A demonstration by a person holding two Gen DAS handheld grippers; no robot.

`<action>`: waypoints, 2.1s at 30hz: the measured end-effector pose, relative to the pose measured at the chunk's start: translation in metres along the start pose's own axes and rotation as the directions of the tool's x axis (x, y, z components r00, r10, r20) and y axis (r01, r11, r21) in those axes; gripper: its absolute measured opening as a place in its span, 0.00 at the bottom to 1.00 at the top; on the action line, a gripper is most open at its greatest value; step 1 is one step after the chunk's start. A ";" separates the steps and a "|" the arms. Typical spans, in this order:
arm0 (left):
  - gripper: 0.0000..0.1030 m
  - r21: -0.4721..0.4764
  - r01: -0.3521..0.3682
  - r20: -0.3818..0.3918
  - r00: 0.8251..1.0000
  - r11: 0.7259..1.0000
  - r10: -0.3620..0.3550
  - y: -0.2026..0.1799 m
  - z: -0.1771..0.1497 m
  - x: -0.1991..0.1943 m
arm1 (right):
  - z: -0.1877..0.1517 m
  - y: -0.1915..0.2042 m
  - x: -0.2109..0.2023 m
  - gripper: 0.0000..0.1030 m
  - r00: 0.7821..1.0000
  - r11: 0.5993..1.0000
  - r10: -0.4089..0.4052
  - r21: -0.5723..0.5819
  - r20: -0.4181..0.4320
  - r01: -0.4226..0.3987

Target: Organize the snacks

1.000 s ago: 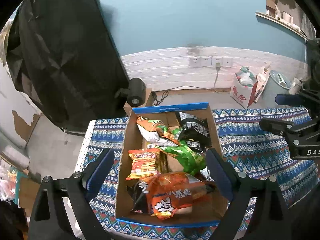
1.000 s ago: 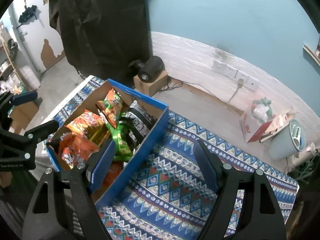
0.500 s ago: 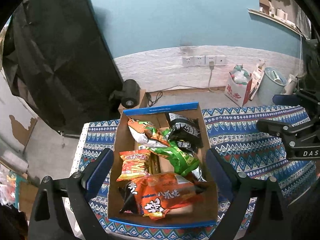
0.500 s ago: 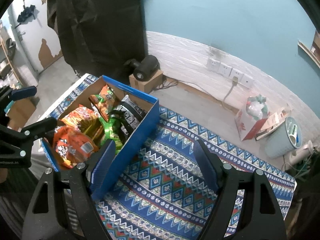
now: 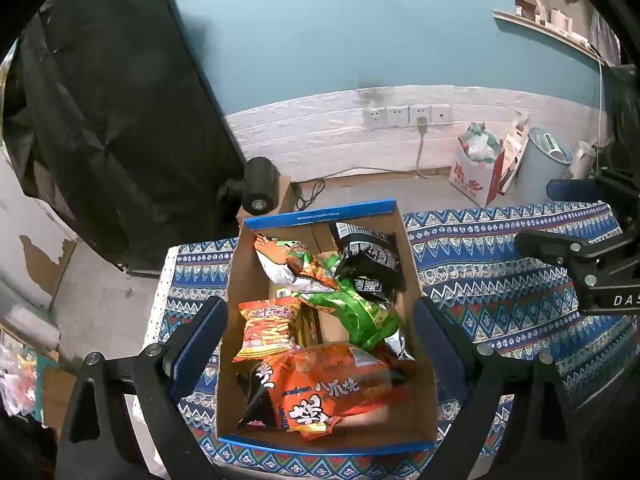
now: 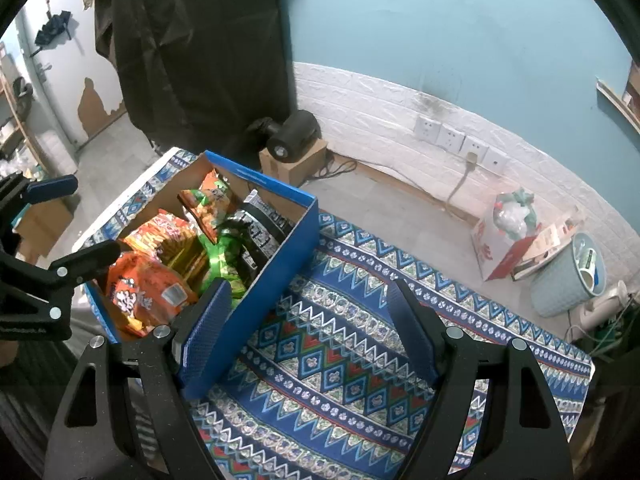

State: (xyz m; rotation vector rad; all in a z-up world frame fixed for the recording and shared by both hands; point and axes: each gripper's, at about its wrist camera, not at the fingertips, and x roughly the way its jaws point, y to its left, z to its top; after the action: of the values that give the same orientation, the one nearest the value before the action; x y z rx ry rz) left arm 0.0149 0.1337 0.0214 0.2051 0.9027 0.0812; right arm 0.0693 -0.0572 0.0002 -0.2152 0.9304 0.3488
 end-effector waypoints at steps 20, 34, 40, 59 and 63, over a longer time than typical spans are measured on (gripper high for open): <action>0.92 -0.017 -0.012 -0.005 1.000 1.000 0.012 0.003 0.000 0.000 | 0.001 0.000 -0.001 0.77 1.000 1.000 -0.004 0.003 -0.002 0.004; 0.92 -0.006 -0.022 -0.024 0.999 1.000 0.022 -0.002 -0.002 0.002 | 0.002 -0.002 -0.002 0.77 1.000 1.000 -0.008 0.004 0.002 0.008; 0.92 -0.008 0.000 -0.035 0.999 1.000 0.000 -0.003 -0.003 0.004 | 0.002 -0.002 -0.002 0.77 1.000 1.000 -0.011 -0.001 -0.004 0.011; 0.92 -0.010 0.009 -0.053 0.999 1.000 -0.010 -0.004 -0.003 0.006 | 0.001 -0.001 -0.002 0.77 1.000 1.000 -0.011 -0.001 -0.004 0.011; 0.92 -0.010 0.008 -0.055 0.998 1.000 -0.009 -0.004 -0.004 0.007 | 0.001 -0.001 -0.002 0.77 1.000 1.000 -0.011 -0.003 -0.005 0.011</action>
State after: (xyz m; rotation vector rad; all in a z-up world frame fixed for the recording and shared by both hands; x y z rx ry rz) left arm 0.0159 0.1311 0.0131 0.1904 0.9577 0.0837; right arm 0.0696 -0.0582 0.0026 -0.2238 0.9331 0.3398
